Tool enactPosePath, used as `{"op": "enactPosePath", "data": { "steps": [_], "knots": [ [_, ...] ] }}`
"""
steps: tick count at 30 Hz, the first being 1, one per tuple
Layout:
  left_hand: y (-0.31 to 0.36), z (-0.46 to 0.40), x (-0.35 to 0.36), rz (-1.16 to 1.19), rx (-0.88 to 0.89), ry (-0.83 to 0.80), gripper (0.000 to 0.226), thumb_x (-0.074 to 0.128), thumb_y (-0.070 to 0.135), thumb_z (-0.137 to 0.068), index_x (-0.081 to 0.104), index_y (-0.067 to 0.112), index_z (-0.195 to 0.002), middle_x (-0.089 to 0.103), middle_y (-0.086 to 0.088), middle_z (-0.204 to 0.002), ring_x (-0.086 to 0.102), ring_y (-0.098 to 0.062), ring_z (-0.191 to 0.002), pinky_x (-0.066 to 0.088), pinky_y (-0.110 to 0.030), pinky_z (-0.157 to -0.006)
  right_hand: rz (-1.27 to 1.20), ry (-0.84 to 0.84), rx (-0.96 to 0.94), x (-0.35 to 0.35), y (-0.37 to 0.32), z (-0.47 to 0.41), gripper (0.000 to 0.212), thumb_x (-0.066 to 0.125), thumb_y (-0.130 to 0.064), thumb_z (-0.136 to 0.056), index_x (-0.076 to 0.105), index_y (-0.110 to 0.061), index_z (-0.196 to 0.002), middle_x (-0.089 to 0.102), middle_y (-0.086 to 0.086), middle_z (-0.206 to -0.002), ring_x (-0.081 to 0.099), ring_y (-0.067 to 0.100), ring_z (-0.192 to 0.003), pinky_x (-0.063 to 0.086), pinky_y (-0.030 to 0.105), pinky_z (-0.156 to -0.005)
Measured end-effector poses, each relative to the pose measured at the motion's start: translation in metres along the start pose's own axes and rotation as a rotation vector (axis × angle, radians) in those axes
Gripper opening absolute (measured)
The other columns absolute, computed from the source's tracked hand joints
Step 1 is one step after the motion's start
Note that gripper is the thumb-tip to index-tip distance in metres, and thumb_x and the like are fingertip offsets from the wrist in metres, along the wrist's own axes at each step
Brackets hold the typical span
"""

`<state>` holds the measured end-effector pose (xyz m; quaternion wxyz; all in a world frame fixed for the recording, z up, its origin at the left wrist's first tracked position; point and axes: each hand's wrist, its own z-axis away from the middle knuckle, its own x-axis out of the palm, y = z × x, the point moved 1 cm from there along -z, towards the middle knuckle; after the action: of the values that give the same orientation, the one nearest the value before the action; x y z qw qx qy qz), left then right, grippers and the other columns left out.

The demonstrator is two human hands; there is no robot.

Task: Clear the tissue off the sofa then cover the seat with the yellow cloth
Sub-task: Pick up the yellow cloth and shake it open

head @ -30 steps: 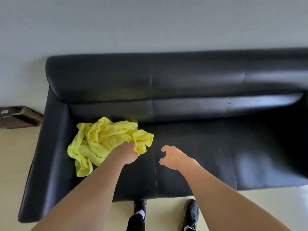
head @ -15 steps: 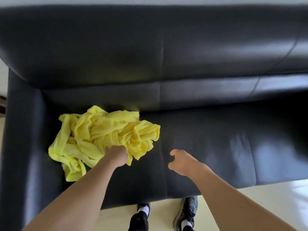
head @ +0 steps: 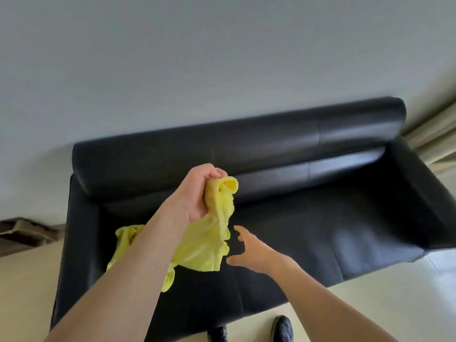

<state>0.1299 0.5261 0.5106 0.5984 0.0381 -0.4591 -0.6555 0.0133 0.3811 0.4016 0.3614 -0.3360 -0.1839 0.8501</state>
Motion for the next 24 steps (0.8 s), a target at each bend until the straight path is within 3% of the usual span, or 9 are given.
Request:
{"op": "enactPosePath", "data": {
  "steps": [3, 7, 9, 11, 13, 16, 19, 21, 24],
  "knots": [
    [0.04, 0.021, 0.048, -0.131, 0.168, -0.113, 0.016, 0.046, 0.011, -0.064, 0.055, 0.01, -0.077, 0.051, -0.013, -0.079, 0.05, -0.029, -0.069, 0.046, -0.037, -0.068, -0.103, 0.058, -0.07, -0.02, -0.019, 0.014, 0.092, 0.074, -0.047, -0.075, 0.022, -0.036, -0.149, 0.039, -0.009, -0.143, 0.044, 0.02, -0.13, 0.041, 0.036, -0.101],
    [0.076, 0.043, 0.096, -0.297, 0.301, -0.138, 0.031, 0.042, 0.0, -0.059, 0.057, 0.01, -0.084, 0.056, -0.013, -0.08, 0.054, -0.028, -0.073, 0.046, -0.035, -0.065, -0.259, 0.222, -0.139, -0.053, -0.039, 0.029, 0.044, 0.062, -0.04, -0.089, 0.054, -0.024, -0.129, 0.061, -0.007, -0.12, 0.058, 0.015, -0.11, 0.047, 0.037, -0.099],
    [0.091, 0.049, 0.11, -0.508, 0.383, -0.031, 0.033, 0.04, -0.006, -0.068, 0.059, 0.012, -0.088, 0.057, -0.011, -0.086, 0.054, -0.026, -0.079, 0.044, -0.034, -0.067, -0.403, 0.298, -0.129, -0.075, -0.044, 0.039, 0.027, 0.053, -0.027, -0.096, 0.062, -0.013, -0.117, 0.064, -0.002, -0.104, 0.06, 0.016, -0.094, 0.05, 0.038, -0.093],
    [0.107, 0.051, 0.115, -0.879, 0.461, 0.171, 0.032, 0.042, -0.003, -0.081, 0.061, 0.017, -0.098, 0.056, -0.003, -0.095, 0.051, -0.019, -0.084, 0.042, -0.032, -0.068, -0.497, 0.454, -0.122, -0.106, -0.044, 0.053, 0.023, 0.05, -0.017, -0.097, 0.064, -0.004, -0.109, 0.06, -0.002, -0.083, 0.055, 0.011, -0.072, 0.051, 0.031, -0.073],
    [0.123, 0.05, 0.106, -1.215, 0.491, 0.357, 0.025, 0.048, 0.011, -0.087, 0.059, 0.021, -0.107, 0.054, 0.003, -0.101, 0.05, -0.014, -0.088, 0.041, -0.032, -0.069, -0.612, 0.564, -0.145, -0.136, -0.043, 0.072, 0.014, 0.053, -0.019, -0.095, 0.064, -0.011, -0.099, 0.058, -0.003, -0.077, 0.052, 0.01, -0.067, 0.045, 0.025, -0.065],
    [0.146, 0.058, 0.092, -1.417, 0.508, 0.509, 0.022, 0.051, 0.021, -0.089, 0.055, 0.021, -0.111, 0.055, 0.002, -0.105, 0.054, -0.016, -0.091, 0.044, -0.032, -0.07, -0.71, 0.614, -0.176, -0.177, -0.05, 0.099, 0.015, 0.059, -0.024, -0.09, 0.068, -0.015, -0.084, 0.058, 0.001, -0.072, 0.049, 0.017, -0.068, 0.04, 0.029, -0.066],
    [0.166, 0.073, 0.098, -1.363, 0.696, 0.611, 0.014, 0.051, 0.025, -0.092, 0.052, 0.015, -0.102, 0.055, -0.002, -0.094, 0.052, -0.019, -0.079, 0.04, -0.033, -0.062, -0.554, 0.734, -0.243, -0.219, -0.063, 0.124, 0.021, 0.057, -0.024, -0.09, 0.068, -0.009, -0.081, 0.056, 0.002, -0.067, 0.048, 0.019, -0.063, 0.037, 0.026, -0.06],
    [0.181, 0.084, 0.115, -1.151, 0.827, 0.558, 0.018, 0.052, 0.029, -0.093, 0.052, 0.012, -0.099, 0.054, -0.004, -0.09, 0.051, -0.021, -0.077, 0.04, -0.034, -0.063, -0.53, 0.813, -0.313, -0.245, -0.075, 0.144, 0.027, 0.054, -0.023, -0.09, 0.064, 0.002, -0.084, 0.054, 0.007, -0.07, 0.047, 0.018, -0.068, 0.036, 0.03, -0.064],
    [0.2, 0.1, 0.149, -0.787, 0.891, 0.367, 0.026, 0.056, 0.035, -0.09, 0.057, 0.014, -0.105, 0.063, -0.013, -0.108, 0.062, -0.03, -0.099, 0.05, -0.046, -0.086, -0.43, 0.92, -0.374, -0.273, -0.097, 0.177, 0.031, 0.052, -0.024, -0.091, 0.06, 0.004, -0.081, 0.048, 0.007, -0.069, 0.042, 0.018, -0.067, 0.033, 0.032, -0.064]
  ]
}}
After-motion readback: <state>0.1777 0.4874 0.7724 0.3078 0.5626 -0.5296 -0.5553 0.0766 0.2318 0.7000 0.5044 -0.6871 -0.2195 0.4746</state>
